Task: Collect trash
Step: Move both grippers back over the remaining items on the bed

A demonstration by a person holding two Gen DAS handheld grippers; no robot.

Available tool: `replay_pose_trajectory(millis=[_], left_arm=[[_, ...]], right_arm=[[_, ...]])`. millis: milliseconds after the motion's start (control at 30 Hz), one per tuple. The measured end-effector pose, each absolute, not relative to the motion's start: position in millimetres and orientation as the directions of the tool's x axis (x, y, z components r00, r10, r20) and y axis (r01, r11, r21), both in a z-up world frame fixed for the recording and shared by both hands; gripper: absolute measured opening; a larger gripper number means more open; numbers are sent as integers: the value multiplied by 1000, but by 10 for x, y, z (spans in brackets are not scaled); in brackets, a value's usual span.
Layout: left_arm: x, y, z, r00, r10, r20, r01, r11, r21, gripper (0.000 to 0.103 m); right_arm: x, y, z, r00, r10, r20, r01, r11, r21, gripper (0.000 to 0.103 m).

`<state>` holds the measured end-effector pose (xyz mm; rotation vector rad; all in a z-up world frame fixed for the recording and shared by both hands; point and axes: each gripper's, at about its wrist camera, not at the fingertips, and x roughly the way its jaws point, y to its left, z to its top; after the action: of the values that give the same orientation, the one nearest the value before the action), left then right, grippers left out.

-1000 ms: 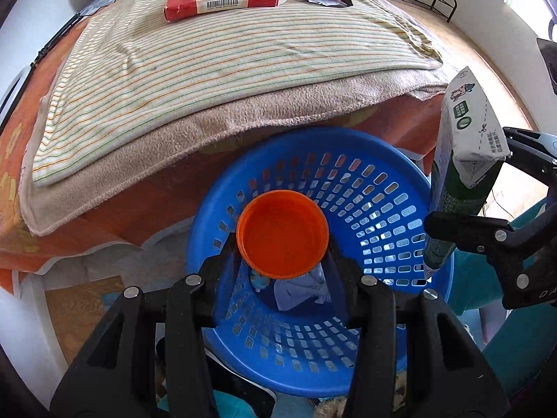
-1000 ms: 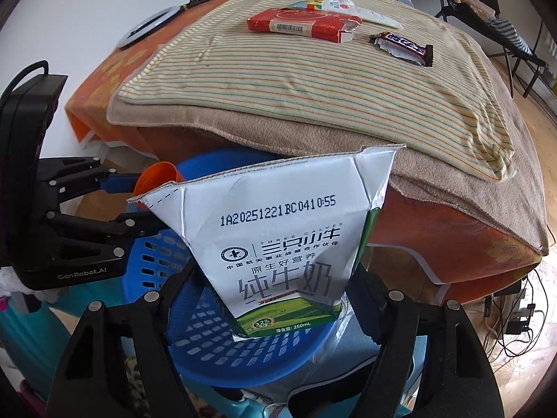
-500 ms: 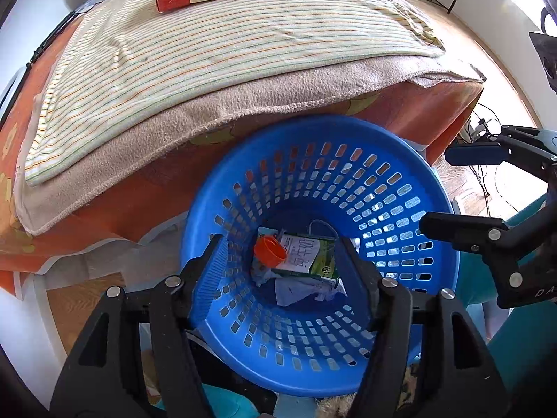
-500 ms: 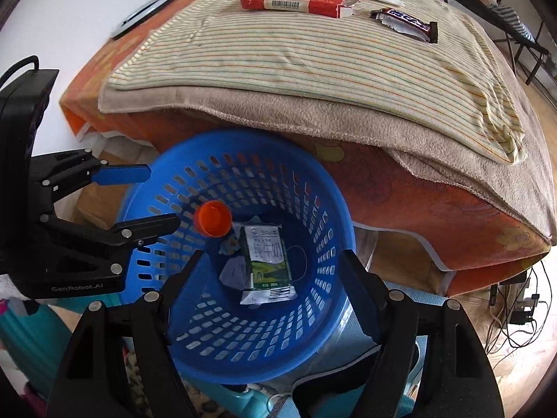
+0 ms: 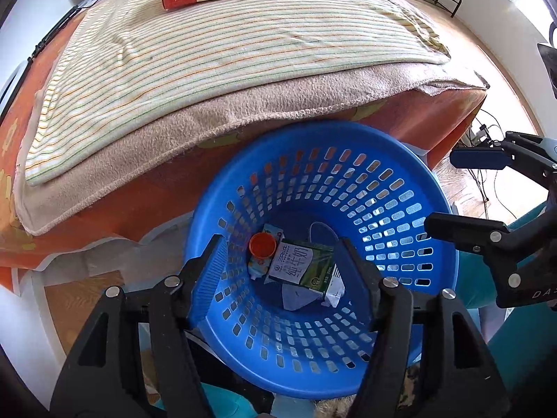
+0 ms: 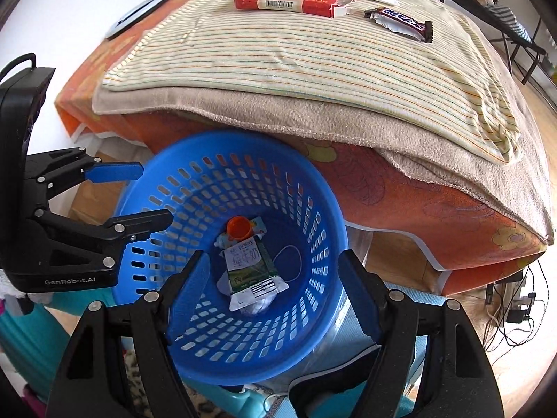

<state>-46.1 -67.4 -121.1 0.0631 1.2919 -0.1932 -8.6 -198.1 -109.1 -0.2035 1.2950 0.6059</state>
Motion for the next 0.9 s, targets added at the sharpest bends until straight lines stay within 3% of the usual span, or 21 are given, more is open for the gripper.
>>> replay_pose_trajectory(millis=[433, 900], left_arm=[[-31, -630, -852, 316, -140, -938, 166, 982, -91, 66], [686, -638, -464, 401, -121, -908, 210, 977, -38, 66]], right_arm=[[273, -2162, -827, 254, 311, -916, -474, 865, 162, 76], [1152, -2476, -519, 340, 308, -889, -392, 905, 164, 76]])
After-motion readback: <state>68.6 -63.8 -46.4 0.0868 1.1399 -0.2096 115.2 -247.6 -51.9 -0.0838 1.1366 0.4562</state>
